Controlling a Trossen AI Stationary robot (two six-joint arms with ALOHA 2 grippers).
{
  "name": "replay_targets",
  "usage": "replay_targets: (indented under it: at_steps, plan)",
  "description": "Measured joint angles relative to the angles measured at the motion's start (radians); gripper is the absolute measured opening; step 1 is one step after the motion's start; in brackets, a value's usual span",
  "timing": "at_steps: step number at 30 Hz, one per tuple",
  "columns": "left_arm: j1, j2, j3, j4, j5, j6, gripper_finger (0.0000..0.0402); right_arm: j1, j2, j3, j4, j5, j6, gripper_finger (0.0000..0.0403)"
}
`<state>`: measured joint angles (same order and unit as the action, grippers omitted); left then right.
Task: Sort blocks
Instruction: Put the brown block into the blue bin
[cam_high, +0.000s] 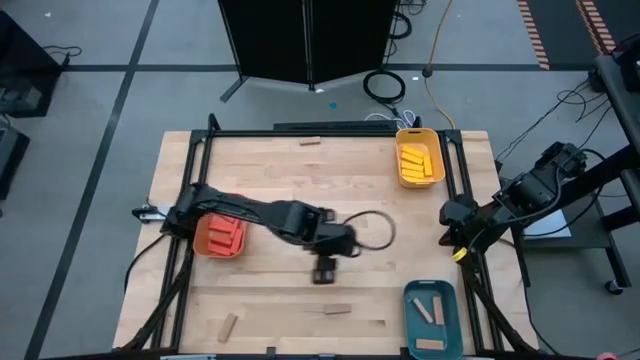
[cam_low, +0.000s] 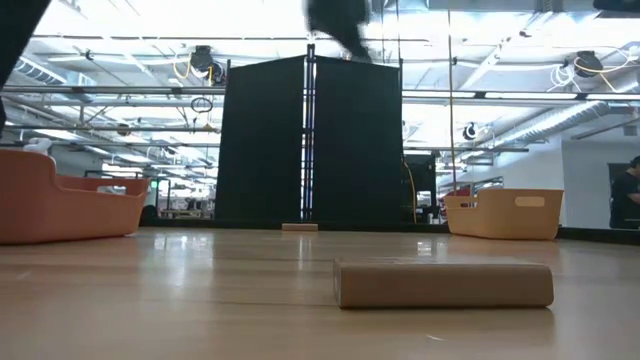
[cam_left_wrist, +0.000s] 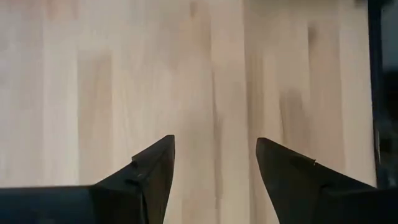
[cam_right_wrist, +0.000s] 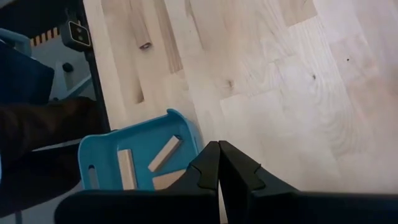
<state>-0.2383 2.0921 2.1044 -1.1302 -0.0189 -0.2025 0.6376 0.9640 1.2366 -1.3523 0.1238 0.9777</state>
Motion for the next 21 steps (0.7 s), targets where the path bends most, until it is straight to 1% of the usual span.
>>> replay_targets:
  at_steps: [4,7,8,10,13,15,16,19,21]
  plan:
    - [-0.054,-0.076,0.000,-0.265,-0.020,-0.096,0.0223,0.000,0.022,0.000,0.012,0.000,-0.024,0.0000]
    - [-0.111,-0.122,0.000,-0.421,-0.012,-0.225,0.0223,0.000,0.041,0.000,0.033,-0.011,-0.048,0.0000]
    - [-0.134,-0.133,0.000,-0.445,-0.001,-0.271,0.0223,0.000,0.048,0.000,0.040,-0.020,-0.058,0.0000]
    - [-0.184,-0.153,-0.015,-0.433,0.034,-0.373,0.0223,0.000,0.062,0.000,0.063,-0.024,-0.076,0.0000]
    - [-0.249,-0.167,-0.062,-0.438,0.068,-0.604,0.0223,0.000,0.085,0.000,0.090,-0.026,-0.087,0.0000]
    - [-0.277,-0.166,-0.126,-0.441,0.150,-0.743,0.0223,0.004,0.102,0.000,0.109,-0.026,-0.103,0.0000]
    - [-0.293,-0.162,-0.164,-0.439,0.215,-0.796,0.0223,0.009,0.111,0.000,0.120,-0.026,-0.113,0.0000]
    - [-0.338,-0.154,-0.302,-0.386,0.468,-0.893,0.0223,0.019,0.134,0.000,0.131,-0.026,-0.152,0.0000]
    - [-0.369,-0.154,-0.386,-0.312,0.582,-0.945,0.0223,0.020,0.149,0.000,0.138,-0.027,-0.177,0.0000]
